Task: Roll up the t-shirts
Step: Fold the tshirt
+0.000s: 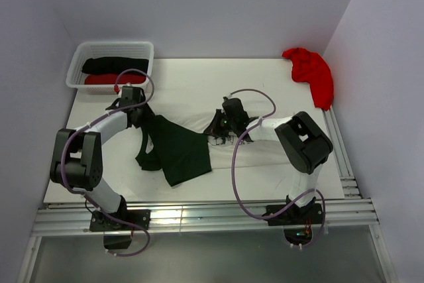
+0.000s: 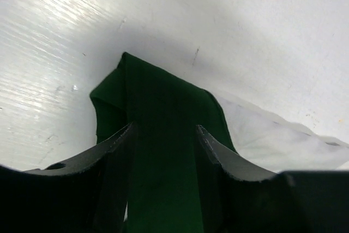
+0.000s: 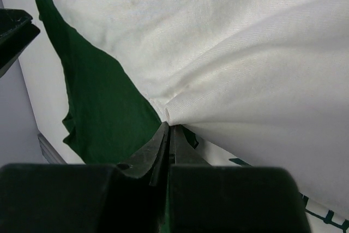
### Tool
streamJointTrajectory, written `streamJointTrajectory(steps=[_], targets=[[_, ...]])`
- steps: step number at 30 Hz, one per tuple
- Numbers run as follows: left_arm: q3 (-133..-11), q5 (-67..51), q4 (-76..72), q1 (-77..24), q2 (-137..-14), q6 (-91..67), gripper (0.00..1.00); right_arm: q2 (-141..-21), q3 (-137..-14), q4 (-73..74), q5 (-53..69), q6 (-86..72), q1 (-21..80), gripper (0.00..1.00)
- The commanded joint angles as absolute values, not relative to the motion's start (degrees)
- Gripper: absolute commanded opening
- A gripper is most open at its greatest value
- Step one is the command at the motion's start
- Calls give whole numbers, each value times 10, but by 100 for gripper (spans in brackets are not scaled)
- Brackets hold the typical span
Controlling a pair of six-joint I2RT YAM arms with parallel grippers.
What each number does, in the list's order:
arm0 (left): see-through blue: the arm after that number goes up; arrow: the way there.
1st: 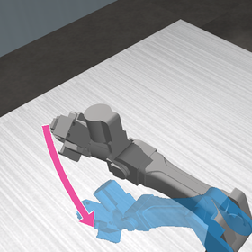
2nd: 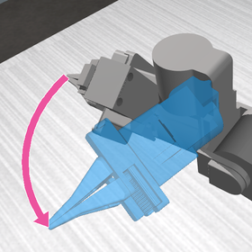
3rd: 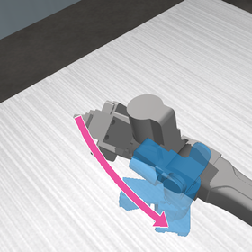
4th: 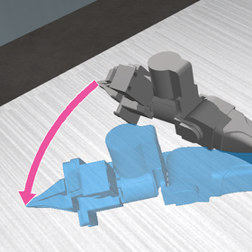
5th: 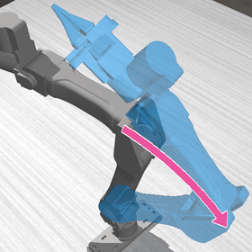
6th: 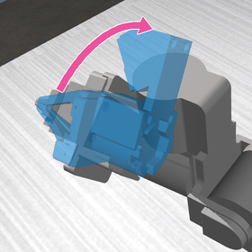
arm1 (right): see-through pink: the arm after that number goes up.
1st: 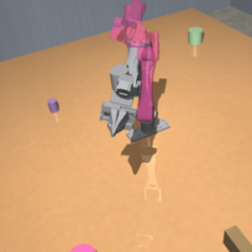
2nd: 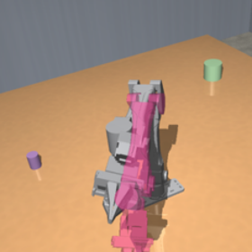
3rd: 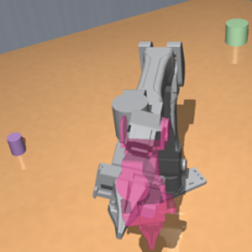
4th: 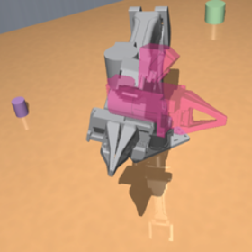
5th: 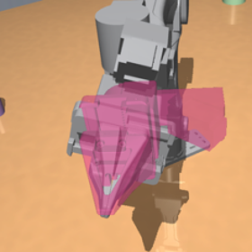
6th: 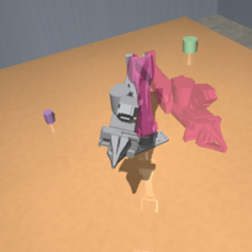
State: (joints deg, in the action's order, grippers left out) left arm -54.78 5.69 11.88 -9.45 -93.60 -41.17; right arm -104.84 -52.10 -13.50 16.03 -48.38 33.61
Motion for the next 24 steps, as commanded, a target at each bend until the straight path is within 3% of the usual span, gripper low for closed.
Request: streamJointTrajectory(steps=[1,9,17,24], targets=[[-549,57,111,-81,-904,-405,51,-1030,-544,-146,152,-482,341,0],[-531,39,98,-75,-923,-411,51,-1034,-546,-145,159,-483,340,0],[-546,27,98,-75,-947,-407,40,-1036,-546,-148,163,-485,340,0],[-541,44,114,-75,-948,-404,40,-1041,-548,-149,165,-488,340,0]])
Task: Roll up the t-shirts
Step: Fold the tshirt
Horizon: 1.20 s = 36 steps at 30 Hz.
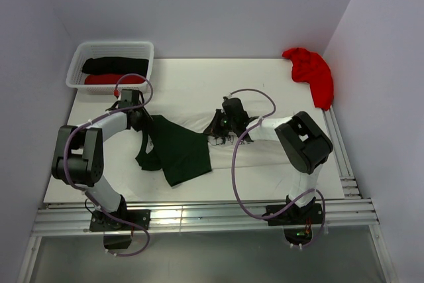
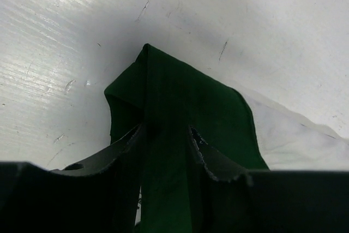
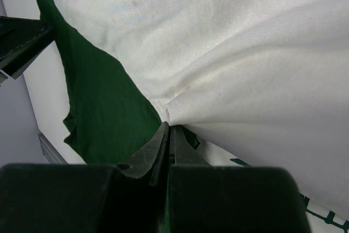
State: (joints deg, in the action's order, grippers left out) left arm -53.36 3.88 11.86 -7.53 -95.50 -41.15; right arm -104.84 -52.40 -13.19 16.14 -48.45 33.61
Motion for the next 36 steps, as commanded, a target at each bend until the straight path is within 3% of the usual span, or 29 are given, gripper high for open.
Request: streamJointTrajectory(steps=[1,9,14,36], targets=[[-540,47,116,-75,-948,-404,40,-1041,-548,-149,165,-487,340,0],[-547,50,120,-75,-967,-404,36,-1043,-549,-148,167,-488,340,0],[-549,50,120,-75,-958,-403,0,-1041,-550,-145,168,-486,340,0],[-654,40,203,-74,-931,-388,0,-1016,-584,-92,168,-488,324,0]])
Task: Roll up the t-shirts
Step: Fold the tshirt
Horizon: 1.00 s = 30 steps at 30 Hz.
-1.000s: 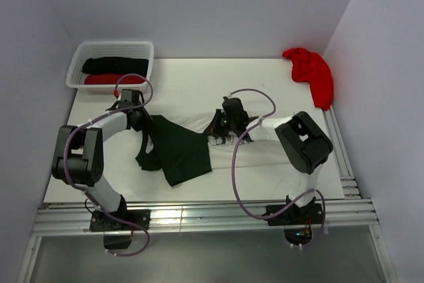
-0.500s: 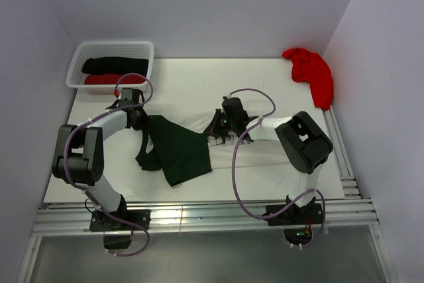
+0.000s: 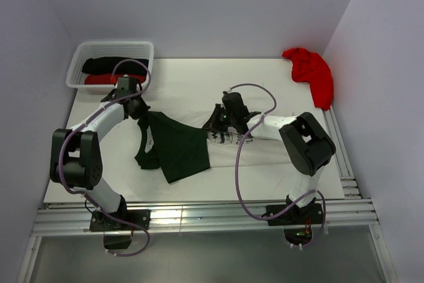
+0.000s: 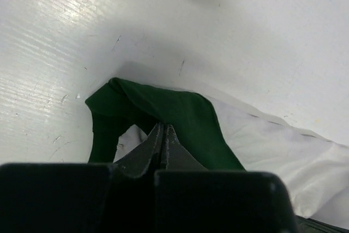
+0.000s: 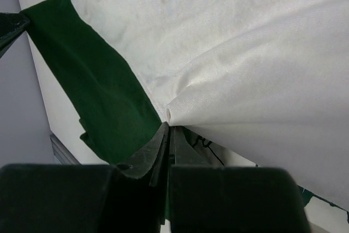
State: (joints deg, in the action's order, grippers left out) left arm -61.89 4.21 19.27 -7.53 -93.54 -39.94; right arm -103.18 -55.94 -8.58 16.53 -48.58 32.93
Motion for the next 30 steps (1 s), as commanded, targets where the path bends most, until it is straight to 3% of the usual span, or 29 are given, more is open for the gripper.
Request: streamJointTrajectory(steps=[1,11,17,24,25,30], targets=[[-658,40,207,-74,-933,-387,0,-1018,-583,-94,169,-490,323,0],[-684,26,229,-70,-918,-381,0,-1008,-567,-105,182,-491,312,0],[-693,13,228,-69,-935,-381,0,-1020,-579,-93,184,-488,312,17],[-687,18,221,-69,-947,-378,0,-1025,-584,-84,176,-483,312,23],[-687,18,221,-69,-947,-378,1,-1026,-584,-84,175,-482,312,23],[-693,20,224,-69,-947,-376,0,-1024,-584,-94,181,-488,312,1]])
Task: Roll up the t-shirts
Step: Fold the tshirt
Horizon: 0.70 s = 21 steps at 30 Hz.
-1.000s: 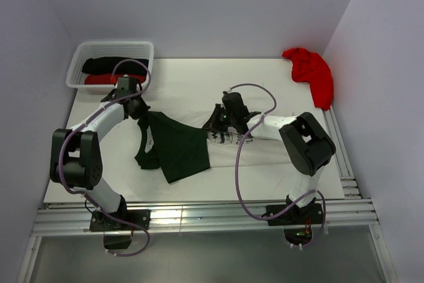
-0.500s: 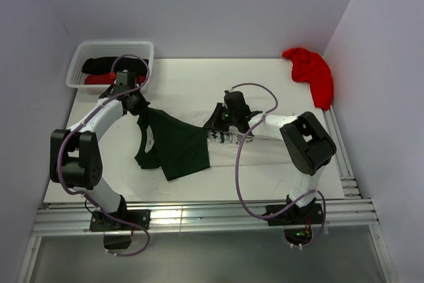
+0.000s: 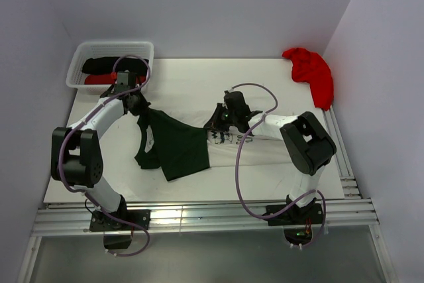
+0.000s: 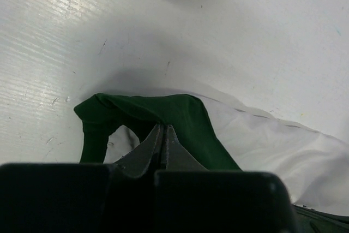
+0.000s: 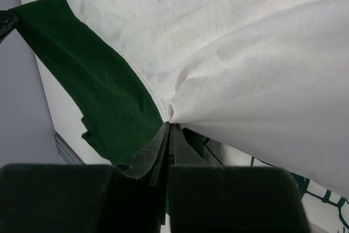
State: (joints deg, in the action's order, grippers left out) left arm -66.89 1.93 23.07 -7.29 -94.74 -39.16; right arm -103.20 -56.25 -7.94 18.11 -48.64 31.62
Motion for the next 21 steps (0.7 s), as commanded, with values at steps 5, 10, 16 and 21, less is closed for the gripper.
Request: streamJointTrajectory(steps=[5,10,16,21], targets=[[-706,20,233,-69,-949,-373,0,-1022,-591,-95,186,-490,312,0],[-724,19,242,-68,-949,-372,0,-1016,-590,-101,184,-498,311,0],[-747,18,251,-67,-960,-367,0,-1020,-600,-98,185,-503,301,0],[-759,18,249,-64,-980,-365,1,-1030,-612,-97,185,-505,300,0]])
